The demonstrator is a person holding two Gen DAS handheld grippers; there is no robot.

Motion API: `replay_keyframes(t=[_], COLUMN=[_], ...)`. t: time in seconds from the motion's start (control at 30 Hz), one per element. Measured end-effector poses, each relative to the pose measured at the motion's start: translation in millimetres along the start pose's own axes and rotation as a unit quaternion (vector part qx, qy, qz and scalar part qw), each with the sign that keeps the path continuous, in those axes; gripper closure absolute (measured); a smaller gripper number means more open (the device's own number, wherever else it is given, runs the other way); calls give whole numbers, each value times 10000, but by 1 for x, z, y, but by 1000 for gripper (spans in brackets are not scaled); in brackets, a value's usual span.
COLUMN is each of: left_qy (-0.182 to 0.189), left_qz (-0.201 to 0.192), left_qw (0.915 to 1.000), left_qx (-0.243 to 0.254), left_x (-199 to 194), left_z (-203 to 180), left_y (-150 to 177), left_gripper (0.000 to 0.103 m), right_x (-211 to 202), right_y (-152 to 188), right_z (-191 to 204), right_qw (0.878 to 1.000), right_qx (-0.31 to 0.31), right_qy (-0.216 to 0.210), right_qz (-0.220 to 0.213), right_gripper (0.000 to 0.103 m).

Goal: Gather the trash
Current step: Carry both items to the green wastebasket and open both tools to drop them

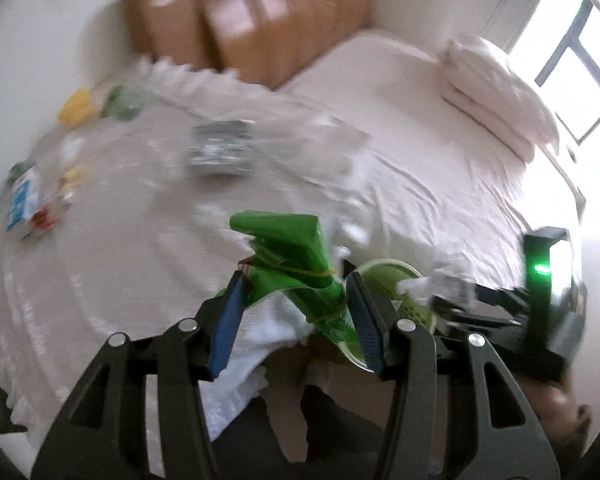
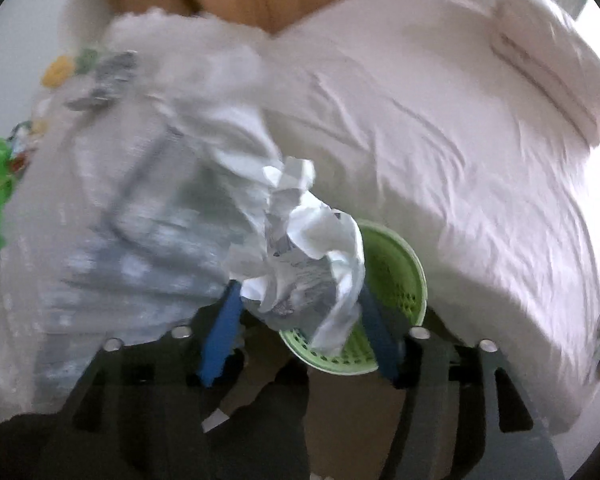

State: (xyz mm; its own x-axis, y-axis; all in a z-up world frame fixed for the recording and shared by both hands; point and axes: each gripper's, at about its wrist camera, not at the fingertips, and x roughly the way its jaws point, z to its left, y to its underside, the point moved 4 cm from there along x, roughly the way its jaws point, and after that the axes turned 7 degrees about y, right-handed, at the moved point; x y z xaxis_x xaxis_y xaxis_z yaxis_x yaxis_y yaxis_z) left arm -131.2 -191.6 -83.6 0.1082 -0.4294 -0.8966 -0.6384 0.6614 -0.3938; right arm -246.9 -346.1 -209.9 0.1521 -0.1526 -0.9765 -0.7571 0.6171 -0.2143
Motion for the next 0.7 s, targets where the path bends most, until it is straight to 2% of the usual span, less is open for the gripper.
replay_keyframes(t=[0.03, 0.07, 0.13, 0.27, 0.47, 0.6, 0.63, 0.67, 0.7], left_qy=[14, 19, 33, 51, 104, 225, 271, 296, 314], left_qz=[35, 64, 142, 265, 403, 480, 495, 491, 441], left_qw=[10000, 9999, 9994, 9984, 9964, 9945, 9940, 9938, 9933], left_qx=[81, 150, 310, 492, 733, 901, 933, 958, 1020], left_x=[3, 6, 14, 25, 42, 49, 50, 51, 50], left_z=[-10, -19, -41, -74, -106, -127, -132, -136, -141], left_y=[0, 0, 1, 2, 2, 4, 4, 4, 3], left_gripper=[53, 53, 53, 53, 53, 52, 43, 31, 26], right_x=[9, 14, 23, 21, 12, 5, 3, 2, 1], right_y=[3, 5, 11, 21, 31, 33, 34, 34, 35], right_z=[-7, -14, -27, -62, -127, -154, -158, -164, -167], right_qw=[9999, 9998, 9996, 9993, 9968, 9943, 9939, 9934, 9930], right_qx=[73, 99, 134, 264, 676, 942, 973, 1020, 1050], right_qy=[59, 116, 196, 259, 434, 484, 489, 504, 513], right_qz=[75, 115, 181, 115, -48, -128, -142, -161, -170], right_gripper=[26, 22, 21, 9, 5, 4, 3, 3, 3])
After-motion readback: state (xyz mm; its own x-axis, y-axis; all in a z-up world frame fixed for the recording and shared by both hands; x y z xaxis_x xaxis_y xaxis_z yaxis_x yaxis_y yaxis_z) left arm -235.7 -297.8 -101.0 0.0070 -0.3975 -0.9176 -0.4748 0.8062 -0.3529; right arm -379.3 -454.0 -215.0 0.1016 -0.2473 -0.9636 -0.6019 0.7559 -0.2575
